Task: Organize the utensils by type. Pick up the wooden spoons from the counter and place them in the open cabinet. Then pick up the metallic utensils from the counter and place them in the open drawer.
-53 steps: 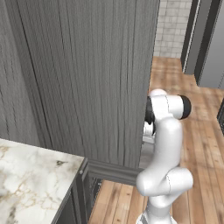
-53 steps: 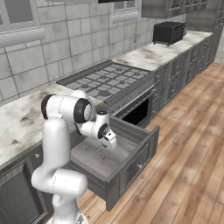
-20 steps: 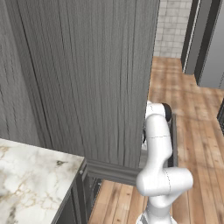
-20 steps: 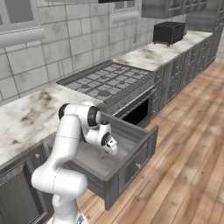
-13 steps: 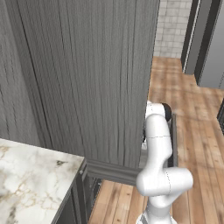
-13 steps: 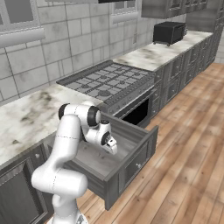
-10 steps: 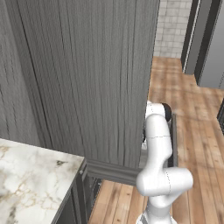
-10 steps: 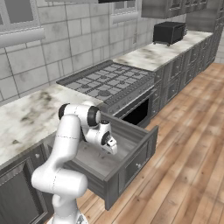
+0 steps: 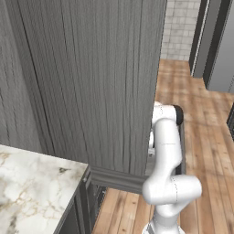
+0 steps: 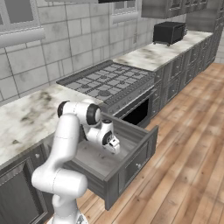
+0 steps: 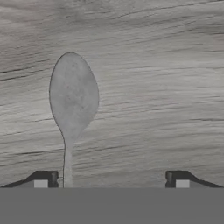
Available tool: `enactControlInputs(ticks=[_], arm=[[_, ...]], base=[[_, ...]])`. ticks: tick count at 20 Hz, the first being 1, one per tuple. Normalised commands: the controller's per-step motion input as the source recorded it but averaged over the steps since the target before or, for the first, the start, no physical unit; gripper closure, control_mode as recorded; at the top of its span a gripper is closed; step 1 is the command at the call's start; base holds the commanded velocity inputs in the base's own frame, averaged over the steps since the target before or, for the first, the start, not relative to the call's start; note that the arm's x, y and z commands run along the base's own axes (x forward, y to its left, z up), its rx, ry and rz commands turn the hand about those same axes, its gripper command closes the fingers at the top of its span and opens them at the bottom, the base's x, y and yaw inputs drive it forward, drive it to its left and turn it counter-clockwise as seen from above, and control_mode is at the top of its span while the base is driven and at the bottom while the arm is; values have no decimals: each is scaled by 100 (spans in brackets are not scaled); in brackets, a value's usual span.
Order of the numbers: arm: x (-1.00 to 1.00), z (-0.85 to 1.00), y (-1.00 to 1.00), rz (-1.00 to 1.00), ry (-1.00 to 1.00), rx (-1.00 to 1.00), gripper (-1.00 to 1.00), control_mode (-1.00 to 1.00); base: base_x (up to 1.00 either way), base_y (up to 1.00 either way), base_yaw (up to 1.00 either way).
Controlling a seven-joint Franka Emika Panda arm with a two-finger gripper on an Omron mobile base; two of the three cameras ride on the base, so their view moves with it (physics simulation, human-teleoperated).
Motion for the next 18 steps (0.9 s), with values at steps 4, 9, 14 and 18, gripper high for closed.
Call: enactControlInputs(ticks=[4, 9, 14, 18], arm=[[-20, 76, -11, 0, -10, 0, -100, -100], [-13, 100, -1, 0, -12, 2, -100, -100], [-14, 100, -1, 0, -3, 1, -100, -100], [-35, 100, -9, 0, 0, 0, -100, -100]], base=[[0, 0, 0], [0, 0, 0], [0, 0, 0], [0, 0, 0]])
